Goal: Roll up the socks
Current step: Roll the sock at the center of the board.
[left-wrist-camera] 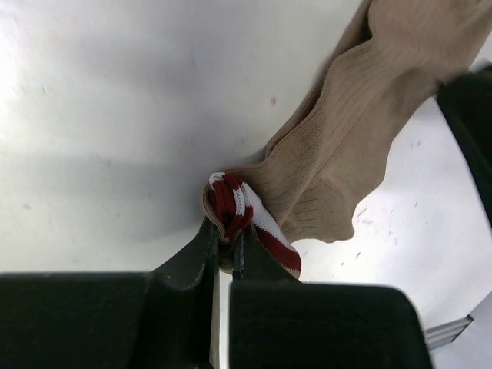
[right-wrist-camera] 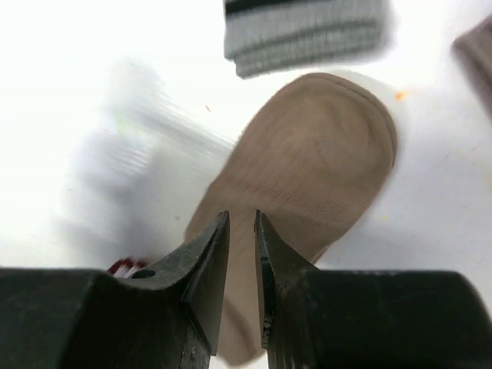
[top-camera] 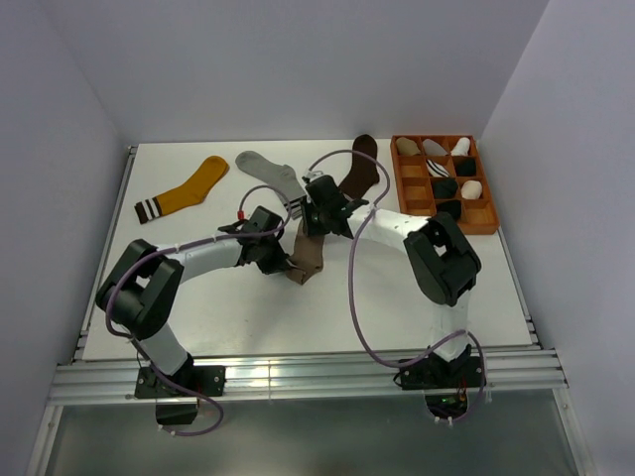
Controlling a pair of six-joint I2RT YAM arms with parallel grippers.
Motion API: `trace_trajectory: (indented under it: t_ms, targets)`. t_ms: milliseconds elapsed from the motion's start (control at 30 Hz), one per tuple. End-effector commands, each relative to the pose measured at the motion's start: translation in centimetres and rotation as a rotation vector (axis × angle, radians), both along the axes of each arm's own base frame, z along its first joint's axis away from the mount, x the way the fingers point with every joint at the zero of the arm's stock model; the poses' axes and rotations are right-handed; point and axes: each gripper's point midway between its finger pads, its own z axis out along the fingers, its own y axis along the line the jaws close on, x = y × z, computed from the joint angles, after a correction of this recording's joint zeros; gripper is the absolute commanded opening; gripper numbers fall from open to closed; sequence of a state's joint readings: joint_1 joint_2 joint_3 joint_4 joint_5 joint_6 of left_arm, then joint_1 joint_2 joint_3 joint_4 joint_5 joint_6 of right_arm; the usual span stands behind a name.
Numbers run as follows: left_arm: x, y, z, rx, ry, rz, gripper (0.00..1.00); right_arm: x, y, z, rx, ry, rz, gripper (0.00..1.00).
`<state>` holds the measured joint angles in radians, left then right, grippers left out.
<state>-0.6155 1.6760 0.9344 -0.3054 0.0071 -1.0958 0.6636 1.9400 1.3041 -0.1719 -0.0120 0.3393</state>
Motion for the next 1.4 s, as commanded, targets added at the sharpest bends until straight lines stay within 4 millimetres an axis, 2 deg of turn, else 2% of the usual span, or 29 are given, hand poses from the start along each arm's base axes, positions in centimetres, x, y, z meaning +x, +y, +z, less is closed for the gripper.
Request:
trace_trajectory:
  t_ms: [0, 33, 67, 100, 167, 233, 300, 433, 767, 1100, 1367]
  targets:
    - [1.4, 1.1, 0.2, 0.064, -0.041, 0.012, 0.00, -0.8, 0.8, 4.6, 0.080, -0.053, 0.032, 0.28]
    - [1.4, 1.0, 0.2, 0.059, -0.043, 0.012, 0.00, -1.6, 0.9, 5.9, 0.115, -0.058, 0.037, 0.28]
    - [1.5, 1.0, 0.2, 0.055, -0.046, 0.013, 0.00, -3.2, 0.9, 5.0, 0.131, -0.026, 0.053, 0.28]
    - [1.3, 1.1, 0.1, 0.056, -0.043, 0.012, 0.00, -4.0, 1.0, 5.7, 0.169, -0.021, 0.043, 0.28]
    - [1.1, 1.0, 0.0, 0.050, -0.038, 0.008, 0.00, -5.8, 1.0, 4.4, 0.195, 0.014, 0.045, 0.28]
    - [1.0, 0.9, -0.1, 0.042, -0.039, 0.003, 0.00, -7.3, 2.3, 4.6, 0.259, 0.032, 0.073, 0.28]
    - [0.9, 1.0, -0.2, 0.041, -0.039, 0.004, 0.00, -9.0, 2.6, 3.6, 0.264, 0.064, 0.092, 0.28]
    - [0.6, 0.8, -0.2, 0.028, -0.034, -0.002, 0.00, -9.6, 3.9, 3.9, 0.259, -0.015, 0.142, 0.30]
    - [0.2, 1.0, 0.0, 0.021, -0.034, -0.002, 0.00, -10.4, 4.4, 2.9, 0.163, -0.185, 0.244, 0.33]
    - [0.1, 0.9, -0.1, 0.021, -0.028, -0.007, 0.00, -10.3, 2.8, -0.3, 0.043, -0.196, 0.243, 0.33]
    - [0.4, 0.8, 0.3, 0.025, -0.031, -0.008, 0.00, -11.5, 3.2, -1.3, 0.014, -0.143, 0.304, 0.33]
